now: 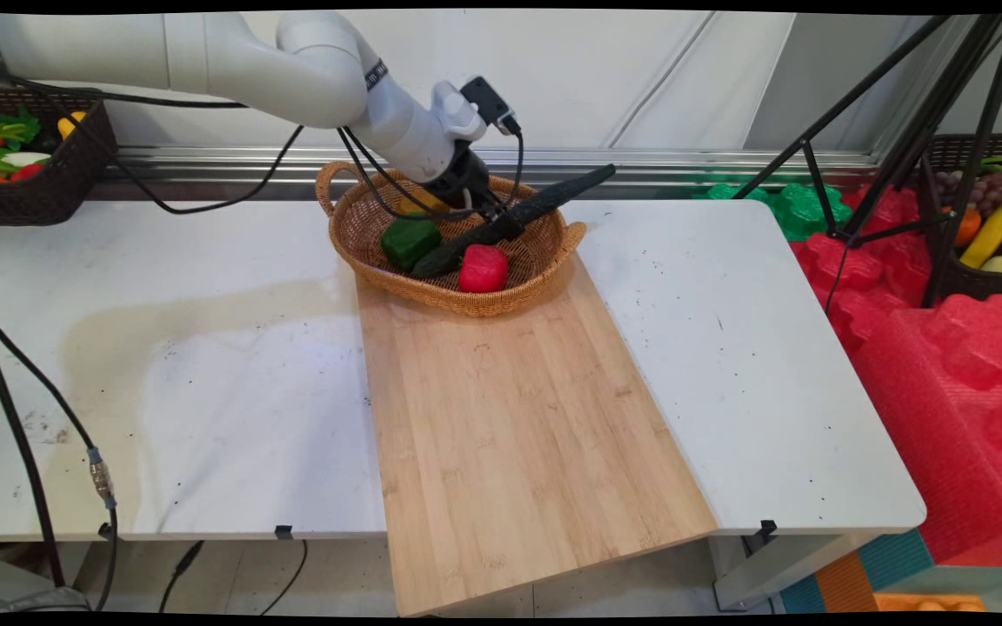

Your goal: Pick up the cucumber from the vegetable basket

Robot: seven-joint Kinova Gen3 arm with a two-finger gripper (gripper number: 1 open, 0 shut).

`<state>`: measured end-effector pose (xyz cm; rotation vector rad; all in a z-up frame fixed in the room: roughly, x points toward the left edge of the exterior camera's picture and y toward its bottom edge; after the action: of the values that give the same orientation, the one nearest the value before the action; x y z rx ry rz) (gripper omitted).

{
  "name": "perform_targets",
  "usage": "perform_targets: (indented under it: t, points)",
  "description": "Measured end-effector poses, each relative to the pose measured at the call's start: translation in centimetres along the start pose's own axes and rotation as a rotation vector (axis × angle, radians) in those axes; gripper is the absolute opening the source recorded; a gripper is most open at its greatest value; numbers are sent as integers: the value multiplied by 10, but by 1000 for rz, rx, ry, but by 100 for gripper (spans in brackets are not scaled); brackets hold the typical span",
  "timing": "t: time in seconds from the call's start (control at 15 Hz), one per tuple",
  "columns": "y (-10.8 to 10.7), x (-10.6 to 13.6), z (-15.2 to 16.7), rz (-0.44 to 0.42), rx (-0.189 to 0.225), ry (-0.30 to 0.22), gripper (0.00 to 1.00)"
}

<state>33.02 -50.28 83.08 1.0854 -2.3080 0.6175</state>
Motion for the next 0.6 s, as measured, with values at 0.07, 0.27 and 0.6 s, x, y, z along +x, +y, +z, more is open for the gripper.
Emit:
perform_targets:
  t: [0.07,0.27,0.6]
  points:
    - [1,0,4,-1,-5,0,100]
    - [3,-2,10,-6,-13,-2,100]
    - [6,-3,14,-16,-8,6,0]
